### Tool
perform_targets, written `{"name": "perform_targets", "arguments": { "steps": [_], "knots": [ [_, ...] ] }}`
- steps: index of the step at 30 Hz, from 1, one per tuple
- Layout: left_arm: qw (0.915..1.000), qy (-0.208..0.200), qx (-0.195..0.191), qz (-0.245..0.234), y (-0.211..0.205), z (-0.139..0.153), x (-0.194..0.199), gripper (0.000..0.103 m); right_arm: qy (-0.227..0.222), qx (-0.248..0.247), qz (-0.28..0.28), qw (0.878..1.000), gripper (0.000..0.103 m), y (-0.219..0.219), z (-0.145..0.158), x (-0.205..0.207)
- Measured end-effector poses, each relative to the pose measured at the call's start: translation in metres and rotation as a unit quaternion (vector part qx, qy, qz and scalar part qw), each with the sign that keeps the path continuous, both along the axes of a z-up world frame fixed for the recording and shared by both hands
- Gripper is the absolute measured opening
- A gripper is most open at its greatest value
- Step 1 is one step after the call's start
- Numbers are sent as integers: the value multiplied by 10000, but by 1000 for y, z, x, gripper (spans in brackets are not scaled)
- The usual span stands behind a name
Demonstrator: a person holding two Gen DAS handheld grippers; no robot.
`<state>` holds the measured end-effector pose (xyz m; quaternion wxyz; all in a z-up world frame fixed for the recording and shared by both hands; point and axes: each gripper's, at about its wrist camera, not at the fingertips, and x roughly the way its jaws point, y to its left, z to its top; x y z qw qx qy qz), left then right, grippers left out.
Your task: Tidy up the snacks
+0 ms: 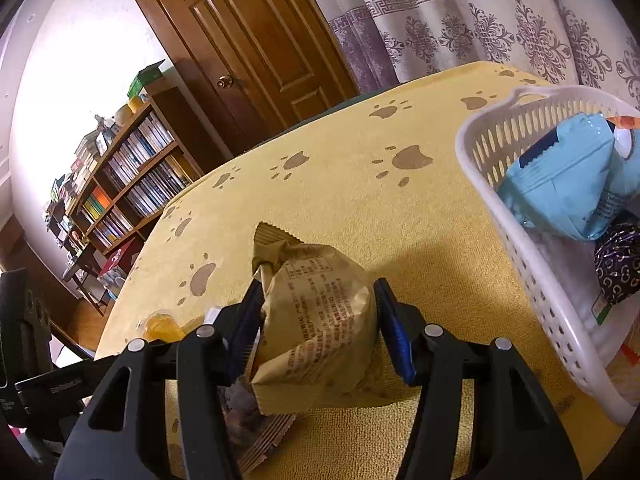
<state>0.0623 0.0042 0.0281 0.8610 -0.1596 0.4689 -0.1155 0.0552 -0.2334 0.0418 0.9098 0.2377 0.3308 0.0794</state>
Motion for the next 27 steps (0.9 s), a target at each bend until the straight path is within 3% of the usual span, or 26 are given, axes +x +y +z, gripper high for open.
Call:
{"name": "perform_targets", "arguments": {
  "steps": [3,7,13,18,23,27],
  "knots": [
    [9999,7,22,140,-6,-1,7,66,-2,2,-1,10000,57,0,0,0],
    [9987,-77,267,429,-7,-2,20,47,-3,8,-2,10000,57,0,0,0],
    [9973,-434,520,270,-9,-2,22,46,-23,-25,15,10000,57,1,1,-1],
    [9976,-581,374,103,-6,1,21,45,-76,43,-12,10000,57,-1,2,-3],
    [9946,-894,523,-1,-12,16,12,45,-22,372,-132,9992,55,-12,1,-4],
    [9924,-1082,570,-107,-18,26,4,45,1,351,-162,9993,54,-11,2,-7]
  ]
}}
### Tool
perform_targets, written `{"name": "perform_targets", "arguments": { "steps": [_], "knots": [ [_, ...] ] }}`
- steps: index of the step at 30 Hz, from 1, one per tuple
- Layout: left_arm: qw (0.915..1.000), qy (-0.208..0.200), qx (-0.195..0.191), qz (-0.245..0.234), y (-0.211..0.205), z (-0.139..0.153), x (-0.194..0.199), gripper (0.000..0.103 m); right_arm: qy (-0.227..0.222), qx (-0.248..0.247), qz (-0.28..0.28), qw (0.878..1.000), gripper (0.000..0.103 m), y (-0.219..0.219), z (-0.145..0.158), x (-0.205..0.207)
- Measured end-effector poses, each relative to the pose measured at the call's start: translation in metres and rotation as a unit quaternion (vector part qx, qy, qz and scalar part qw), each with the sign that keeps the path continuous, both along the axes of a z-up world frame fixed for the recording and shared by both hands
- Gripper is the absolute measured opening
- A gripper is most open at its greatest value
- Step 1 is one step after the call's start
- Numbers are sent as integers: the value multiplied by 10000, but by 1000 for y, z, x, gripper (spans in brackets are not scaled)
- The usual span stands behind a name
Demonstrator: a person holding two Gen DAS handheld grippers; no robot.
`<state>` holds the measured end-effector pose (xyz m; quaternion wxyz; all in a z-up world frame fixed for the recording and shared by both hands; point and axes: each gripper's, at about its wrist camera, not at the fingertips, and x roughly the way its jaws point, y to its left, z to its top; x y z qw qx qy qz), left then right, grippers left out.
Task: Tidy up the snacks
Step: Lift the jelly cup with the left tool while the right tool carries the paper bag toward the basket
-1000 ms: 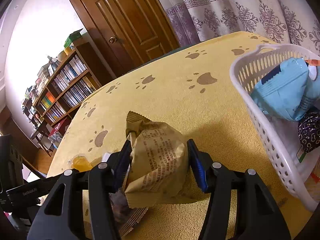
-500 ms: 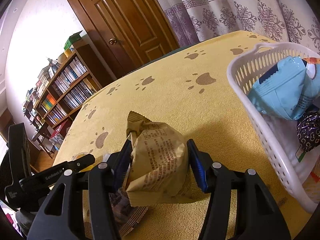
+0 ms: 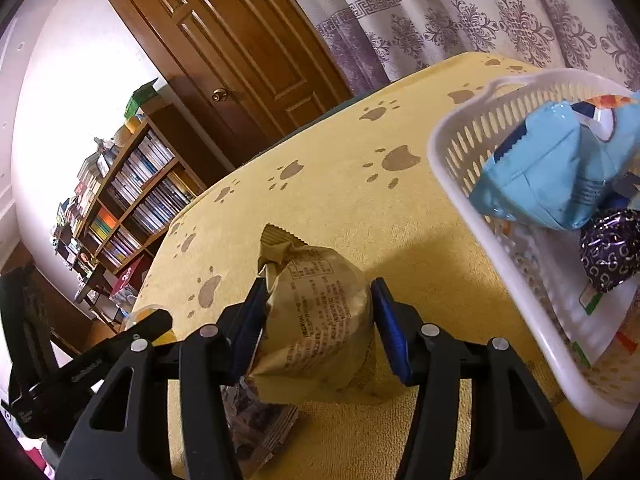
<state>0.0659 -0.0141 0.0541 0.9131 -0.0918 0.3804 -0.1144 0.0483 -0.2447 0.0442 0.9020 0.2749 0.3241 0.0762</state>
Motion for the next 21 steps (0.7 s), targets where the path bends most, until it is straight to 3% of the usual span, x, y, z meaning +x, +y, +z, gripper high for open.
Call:
{"name": "perform_targets", "arguments": {
  "steps": [9,21],
  "knots": [
    [9999,-120,19,-80,-2,8,-8,46,-107,255,41,9996,54,-1,15,-22],
    [9997,-183,25,-150,-5,11,-14,46,-762,-28,-572,9954,54,-40,76,-59]
  ]
}}
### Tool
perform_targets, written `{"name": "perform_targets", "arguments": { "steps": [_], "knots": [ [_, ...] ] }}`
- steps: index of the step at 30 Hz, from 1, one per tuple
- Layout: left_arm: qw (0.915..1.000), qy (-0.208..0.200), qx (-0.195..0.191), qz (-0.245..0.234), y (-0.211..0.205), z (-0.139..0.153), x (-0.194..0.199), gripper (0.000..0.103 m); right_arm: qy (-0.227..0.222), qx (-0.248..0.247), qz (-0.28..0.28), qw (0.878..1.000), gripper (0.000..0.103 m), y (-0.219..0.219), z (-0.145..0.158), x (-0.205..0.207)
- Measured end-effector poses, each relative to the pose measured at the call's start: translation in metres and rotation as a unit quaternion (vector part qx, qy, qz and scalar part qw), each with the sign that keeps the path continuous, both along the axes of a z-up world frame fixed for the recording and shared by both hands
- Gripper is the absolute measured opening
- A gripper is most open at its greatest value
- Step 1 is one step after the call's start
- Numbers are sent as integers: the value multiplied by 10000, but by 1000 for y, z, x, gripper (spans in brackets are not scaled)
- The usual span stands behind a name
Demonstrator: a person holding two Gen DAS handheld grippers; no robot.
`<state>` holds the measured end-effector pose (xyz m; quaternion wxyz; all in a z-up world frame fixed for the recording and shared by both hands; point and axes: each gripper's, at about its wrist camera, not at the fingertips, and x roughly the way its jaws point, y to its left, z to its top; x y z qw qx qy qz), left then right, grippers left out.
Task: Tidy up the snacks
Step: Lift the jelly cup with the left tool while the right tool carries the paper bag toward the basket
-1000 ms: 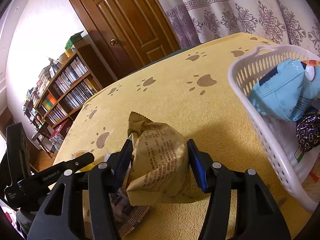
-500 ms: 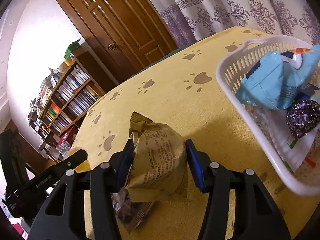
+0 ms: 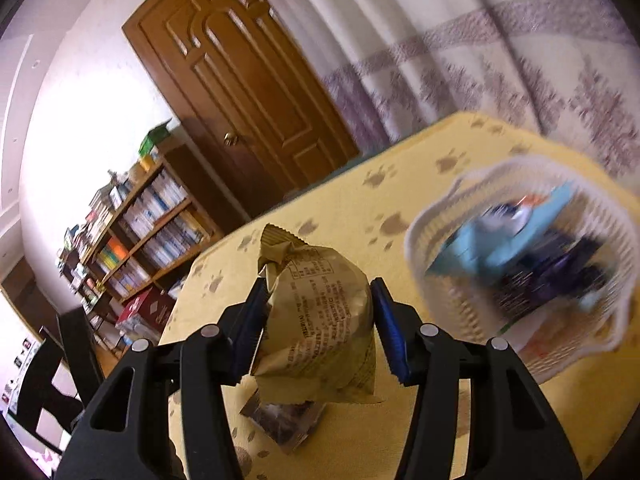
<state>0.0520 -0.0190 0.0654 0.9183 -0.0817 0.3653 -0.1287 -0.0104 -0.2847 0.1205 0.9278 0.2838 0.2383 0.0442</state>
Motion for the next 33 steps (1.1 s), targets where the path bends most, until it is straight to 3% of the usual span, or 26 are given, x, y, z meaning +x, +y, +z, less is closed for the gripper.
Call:
{"name": "perform_targets", "arguments": {
  "steps": [7,16,27,30,32,33],
  "knots": [
    [10000,-1,8,-60,-3,1,-2,46,-33,-319,-773,9965,54,-49,13,-18],
    [10000,5,16,-83,-4,0,-2,46,308,-747,-1531,9849,54,-96,1,-14],
    [10000,6,18,-94,-5,-1,-2,46,921,-1139,-1552,9770,54,-109,-36,15],
    [9999,18,12,-98,-4,-1,-2,46,943,-1168,-1607,9755,58,-108,-36,15],
    [9999,16,17,-100,-4,-2,-2,46,865,-1086,-1679,9760,72,-110,-33,12],
    [9999,8,17,-101,-4,-2,-2,46,812,-1063,-1715,9761,74,-110,-30,11]
  ]
}}
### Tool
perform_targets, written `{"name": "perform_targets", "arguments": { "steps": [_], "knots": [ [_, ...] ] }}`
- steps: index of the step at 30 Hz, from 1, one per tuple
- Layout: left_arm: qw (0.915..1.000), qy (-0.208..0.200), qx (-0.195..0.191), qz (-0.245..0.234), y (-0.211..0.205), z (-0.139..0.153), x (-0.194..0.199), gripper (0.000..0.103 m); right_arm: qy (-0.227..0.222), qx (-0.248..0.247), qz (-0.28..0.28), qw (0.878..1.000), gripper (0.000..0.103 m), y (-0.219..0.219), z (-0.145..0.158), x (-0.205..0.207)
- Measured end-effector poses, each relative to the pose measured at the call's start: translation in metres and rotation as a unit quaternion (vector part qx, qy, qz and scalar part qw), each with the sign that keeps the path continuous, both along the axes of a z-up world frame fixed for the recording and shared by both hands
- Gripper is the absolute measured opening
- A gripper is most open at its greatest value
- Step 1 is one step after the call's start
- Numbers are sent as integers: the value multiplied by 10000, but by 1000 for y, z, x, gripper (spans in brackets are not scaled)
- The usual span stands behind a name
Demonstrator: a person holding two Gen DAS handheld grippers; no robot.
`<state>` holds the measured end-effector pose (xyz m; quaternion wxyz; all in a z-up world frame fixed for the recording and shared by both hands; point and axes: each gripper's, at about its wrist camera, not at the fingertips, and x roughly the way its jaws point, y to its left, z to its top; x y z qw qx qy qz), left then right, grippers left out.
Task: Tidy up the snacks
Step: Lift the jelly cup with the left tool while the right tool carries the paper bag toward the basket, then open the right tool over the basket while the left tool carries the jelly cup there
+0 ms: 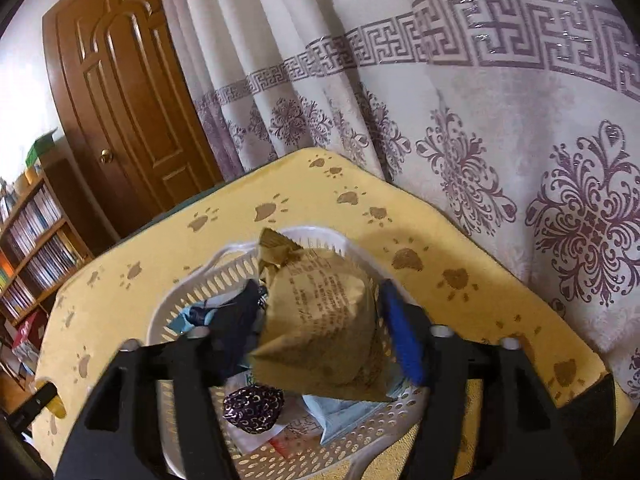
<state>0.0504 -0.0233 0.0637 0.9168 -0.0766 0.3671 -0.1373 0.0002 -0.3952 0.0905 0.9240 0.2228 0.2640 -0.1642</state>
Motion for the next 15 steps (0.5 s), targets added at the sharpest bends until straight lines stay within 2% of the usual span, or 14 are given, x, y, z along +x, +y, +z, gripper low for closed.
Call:
{"name": "perform_targets", "arguments": {
  "steps": [2,6,15],
  "knots": [
    [10000,-14,0,-4,0,0,0,46,-180,13,-58,9998,79,0,8,-9],
    [10000,-37,-8,-9,0,2,-1,46,-446,68,-231,9987,82,0,16,-29],
    [9999,-106,-22,-94,-5,7,-6,46,-456,161,-487,9976,83,8,9,-65]
  ]
}}
